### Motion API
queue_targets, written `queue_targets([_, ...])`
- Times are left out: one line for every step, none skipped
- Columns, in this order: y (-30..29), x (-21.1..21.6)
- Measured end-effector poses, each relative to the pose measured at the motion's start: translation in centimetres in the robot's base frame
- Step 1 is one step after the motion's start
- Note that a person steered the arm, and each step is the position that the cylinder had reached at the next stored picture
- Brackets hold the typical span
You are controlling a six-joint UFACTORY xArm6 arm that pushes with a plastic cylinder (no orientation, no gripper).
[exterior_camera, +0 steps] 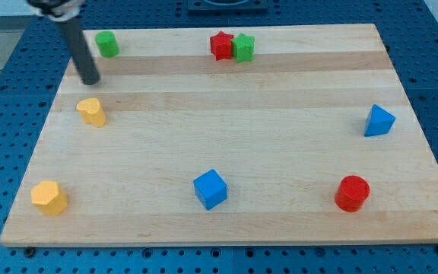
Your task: Move the green circle to the left of the red star
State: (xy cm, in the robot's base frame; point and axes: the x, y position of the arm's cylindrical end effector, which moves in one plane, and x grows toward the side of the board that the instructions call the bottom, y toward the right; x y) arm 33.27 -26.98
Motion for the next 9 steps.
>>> queue_targets([-1.9,-2.3])
queue_targets([-1.9,-5.4])
queue_targets([-1.9,-7.8])
queue_targets([-0.9,-9.4])
queue_targets([5.0,-9.5])
queue_targets([10.1,-9.5])
queue_targets([14.9,-9.5])
queue_targets([19.0,-9.5])
queue_targets([18.9,-9.2])
